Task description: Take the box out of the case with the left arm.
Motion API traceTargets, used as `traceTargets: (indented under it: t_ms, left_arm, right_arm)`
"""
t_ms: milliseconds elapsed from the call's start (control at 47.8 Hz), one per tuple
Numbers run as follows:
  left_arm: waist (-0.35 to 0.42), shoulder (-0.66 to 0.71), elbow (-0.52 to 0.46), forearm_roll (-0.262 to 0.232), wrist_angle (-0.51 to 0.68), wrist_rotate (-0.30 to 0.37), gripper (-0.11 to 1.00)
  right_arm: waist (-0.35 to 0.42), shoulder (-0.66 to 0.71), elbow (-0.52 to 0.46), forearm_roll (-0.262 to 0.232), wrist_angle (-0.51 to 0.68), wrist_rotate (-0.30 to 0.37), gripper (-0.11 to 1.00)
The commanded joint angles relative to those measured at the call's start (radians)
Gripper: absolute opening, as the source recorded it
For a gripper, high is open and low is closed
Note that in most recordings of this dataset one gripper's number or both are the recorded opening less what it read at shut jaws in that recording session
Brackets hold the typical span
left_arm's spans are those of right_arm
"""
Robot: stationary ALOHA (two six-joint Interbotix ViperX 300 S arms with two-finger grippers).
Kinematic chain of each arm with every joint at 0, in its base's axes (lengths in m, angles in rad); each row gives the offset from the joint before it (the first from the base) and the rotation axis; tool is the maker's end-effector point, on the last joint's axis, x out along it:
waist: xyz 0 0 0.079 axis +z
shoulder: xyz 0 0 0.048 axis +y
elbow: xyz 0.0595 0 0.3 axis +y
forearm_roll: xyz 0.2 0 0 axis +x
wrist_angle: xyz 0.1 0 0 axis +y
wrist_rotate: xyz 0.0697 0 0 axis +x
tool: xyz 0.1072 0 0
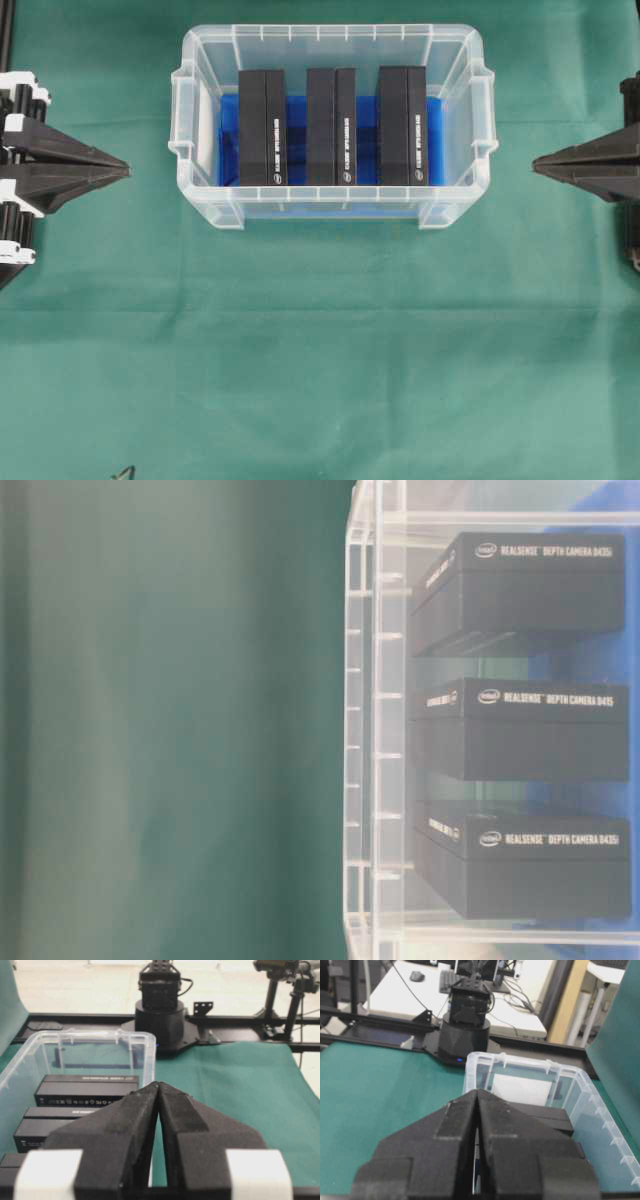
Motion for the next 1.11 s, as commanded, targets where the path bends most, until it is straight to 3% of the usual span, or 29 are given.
traceTargets:
  t_ms: [0,188,355,460,711,962,1087]
  left_arm:
    - [0.009,0.008,-0.044,0.008,-0.006,-0.005,0.01]
    - [0.009,0.003,-0.064,0.008,0.009,-0.011,0.01]
    - [0.008,-0.002,-0.138,0.009,0.06,-0.049,0.01]
    - [0.009,-0.002,-0.225,0.012,0.163,-0.083,0.01]
    - [0.009,0.02,-0.449,0.023,0.511,-0.089,0.01]
    - [0.009,0.029,-0.508,0.025,0.713,-0.098,0.01]
    - [0.009,0.049,-0.548,0.023,0.862,-0.127,0.01]
  right_arm:
    - [-0.002,0.005,-0.032,0.005,0.002,0.012,0.01]
    - [0.0,0.009,-0.112,0.005,0.124,0.021,0.01]
    - [0.0,0.011,-0.218,0.005,0.249,0.044,0.01]
    - [0.0,0.012,-0.301,0.005,0.316,0.061,0.01]
    - [0.0,0.054,-0.456,0.005,0.514,0.067,0.01]
    - [0.0,0.083,-0.491,0.005,0.601,0.094,0.01]
    - [0.0,0.094,-0.511,0.005,0.727,0.1,0.01]
